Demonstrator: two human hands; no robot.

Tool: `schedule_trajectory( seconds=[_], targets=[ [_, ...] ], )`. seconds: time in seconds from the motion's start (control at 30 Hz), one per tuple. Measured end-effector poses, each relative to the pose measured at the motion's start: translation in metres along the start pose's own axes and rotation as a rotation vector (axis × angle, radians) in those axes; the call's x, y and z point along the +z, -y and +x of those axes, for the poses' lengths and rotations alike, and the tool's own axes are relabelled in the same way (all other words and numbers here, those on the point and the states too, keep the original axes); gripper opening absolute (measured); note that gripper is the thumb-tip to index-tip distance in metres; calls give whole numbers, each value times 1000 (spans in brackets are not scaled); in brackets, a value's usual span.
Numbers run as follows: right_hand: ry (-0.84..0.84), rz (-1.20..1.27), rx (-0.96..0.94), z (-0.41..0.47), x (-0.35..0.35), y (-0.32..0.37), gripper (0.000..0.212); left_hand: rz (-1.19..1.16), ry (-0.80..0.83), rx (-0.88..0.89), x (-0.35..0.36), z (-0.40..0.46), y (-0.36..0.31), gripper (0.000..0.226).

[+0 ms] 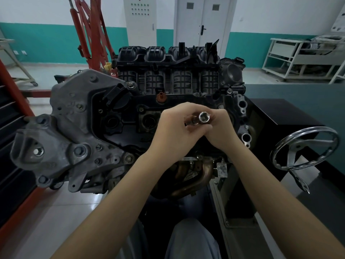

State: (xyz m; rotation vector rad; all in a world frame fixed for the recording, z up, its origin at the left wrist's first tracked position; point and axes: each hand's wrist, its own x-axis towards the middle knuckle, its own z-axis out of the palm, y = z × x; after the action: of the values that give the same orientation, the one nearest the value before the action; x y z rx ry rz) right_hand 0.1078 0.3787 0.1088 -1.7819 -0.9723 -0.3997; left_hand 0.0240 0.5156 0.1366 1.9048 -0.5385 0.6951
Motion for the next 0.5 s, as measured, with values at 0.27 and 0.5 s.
schedule_trajectory(
  seconds=[0.27, 0.5],
  targets=[
    [43, -14, -23, -1, -1, 4, 37, -43, 17, -20, -3, 1, 0, 24],
    [-3, 0, -11, 1, 0, 0, 21, 10, -57, -30, -5, 0, -3, 24]
  ],
)
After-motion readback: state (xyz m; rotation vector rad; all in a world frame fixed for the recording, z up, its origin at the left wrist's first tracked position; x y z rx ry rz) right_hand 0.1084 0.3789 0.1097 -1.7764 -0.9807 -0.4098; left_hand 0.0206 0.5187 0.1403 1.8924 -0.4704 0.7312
